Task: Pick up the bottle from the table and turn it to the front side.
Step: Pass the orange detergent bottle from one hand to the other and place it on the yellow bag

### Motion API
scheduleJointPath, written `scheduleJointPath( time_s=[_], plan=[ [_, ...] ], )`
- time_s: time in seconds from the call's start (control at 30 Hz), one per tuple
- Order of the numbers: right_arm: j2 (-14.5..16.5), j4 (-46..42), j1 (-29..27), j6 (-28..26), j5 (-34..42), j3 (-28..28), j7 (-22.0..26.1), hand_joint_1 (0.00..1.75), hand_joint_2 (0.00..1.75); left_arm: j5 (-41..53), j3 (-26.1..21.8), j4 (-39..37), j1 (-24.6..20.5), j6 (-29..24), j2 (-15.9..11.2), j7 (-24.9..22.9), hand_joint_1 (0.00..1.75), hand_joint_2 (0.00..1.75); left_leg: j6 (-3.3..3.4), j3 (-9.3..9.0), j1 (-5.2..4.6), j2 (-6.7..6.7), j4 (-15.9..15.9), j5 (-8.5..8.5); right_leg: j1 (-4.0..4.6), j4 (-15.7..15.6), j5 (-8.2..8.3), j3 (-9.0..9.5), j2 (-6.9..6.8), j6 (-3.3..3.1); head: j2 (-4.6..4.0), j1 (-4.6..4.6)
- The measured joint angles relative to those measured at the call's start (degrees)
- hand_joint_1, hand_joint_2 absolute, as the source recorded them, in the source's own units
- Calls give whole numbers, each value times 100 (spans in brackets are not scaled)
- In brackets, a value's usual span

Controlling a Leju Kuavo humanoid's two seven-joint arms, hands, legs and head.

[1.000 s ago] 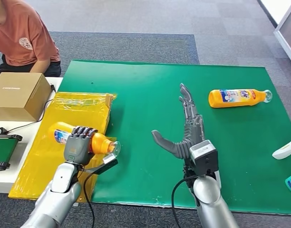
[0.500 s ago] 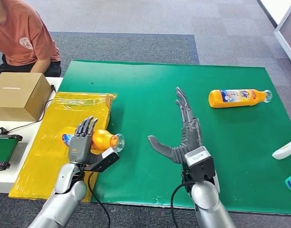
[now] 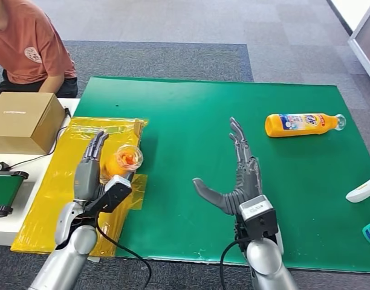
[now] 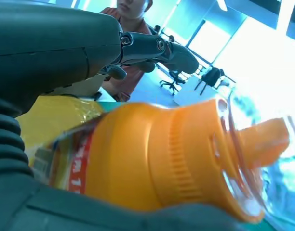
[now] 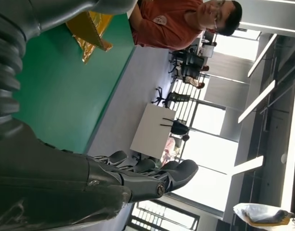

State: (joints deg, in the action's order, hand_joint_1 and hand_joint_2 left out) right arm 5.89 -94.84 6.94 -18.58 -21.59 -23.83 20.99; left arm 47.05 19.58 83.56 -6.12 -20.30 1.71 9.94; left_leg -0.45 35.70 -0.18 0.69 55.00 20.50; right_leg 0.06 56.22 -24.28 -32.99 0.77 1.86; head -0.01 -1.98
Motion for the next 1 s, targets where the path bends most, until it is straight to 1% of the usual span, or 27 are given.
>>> scheduleJointPath(
  time_s=[0.07,0.13,0.17,0.23,0.33,0.43,0.5,0.57,0.63,0.7,0.77,0.9,1.0],
  plan=[
    [-1,-44,-12,63,-5,26,18,0,175,578,68,77,-48,421,-131,-368,89,175,0,0,0,0,0,0,0,0,0,-2,0,0,-1,-1],
    [-1,-114,-11,195,-16,52,19,0,175,1644,217,-32,-182,816,-296,-874,171,175,-1,0,0,0,0,-1,0,0,1,-2,0,-1,-1,0],
    [0,-154,-7,269,-21,65,14,0,175,2213,318,-169,-279,930,-379,-1083,175,175,-1,-1,0,0,0,-1,0,0,1,-2,1,-1,-1,0],
    [1,-208,11,386,-29,87,0,0,175,3093,531,-541,-465,987,-512,-1329,175,175,0,-1,0,-1,0,-2,0,1,3,-1,1,-1,0,-1],
    [3,-214,43,445,-27,108,-5,0,175,3585,768,-1015,-621,971,-606,-1434,175,175,1,-1,0,-1,0,-3,0,1,5,0,1,2,1,-1],
    [5,-220,64,482,-25,116,-5,0,175,3779,931,-1406,-737,937,-659,-1484,175,175,2,0,-1,-1,0,-3,-1,0,5,1,1,3,0,0],
    [14,-224,72,490,-26,117,-5,0,175,3802,997,-1597,-824,880,-679,-1492,89,175,2,0,-1,0,0,-2,-1,0,4,3,1,4,0,0],
    [27,-226,78,490,-28,119,-5,0,175,3728,1029,-1730,-874,820,-685,-1480,2,87,1,-1,-1,1,0,-1,-1,0,4,3,2,4,-1,-2],
    [33,-229,77,484,-35,124,-5,0,175,3381,1024,-1791,-857,749,-667,-1339,0,0,0,-1,-1,0,0,-1,-1,0,4,2,2,3,0,-1],
    [34,-244,66,464,-46,128,-5,0,175,2587,933,-1763,-771,703,-612,-983,0,0,0,-1,-1,0,0,-1,0,0,4,2,2,3,-1,-1],
    [34,-265,46,429,-52,133,-5,0,175,1518,764,-1608,-609,716,-527,-527,0,0,1,0,0,-1,0,-1,0,0,3,1,2,3,-1,-1],
    [34,-275,-41,298,-58,137,10,0,175,-646,356,-966,-175,803,-266,343,0,0,2,1,-1,-1,0,1,-1,0,1,2,2,2,1,0],
    [31,-275,-112,156,-56,137,38,0,175,-1882,48,-378,135,786,-102,804,0,0,3,1,-1,-1,0,4,-1,-1,-1,2,2,3,1,-1]
  ],
)
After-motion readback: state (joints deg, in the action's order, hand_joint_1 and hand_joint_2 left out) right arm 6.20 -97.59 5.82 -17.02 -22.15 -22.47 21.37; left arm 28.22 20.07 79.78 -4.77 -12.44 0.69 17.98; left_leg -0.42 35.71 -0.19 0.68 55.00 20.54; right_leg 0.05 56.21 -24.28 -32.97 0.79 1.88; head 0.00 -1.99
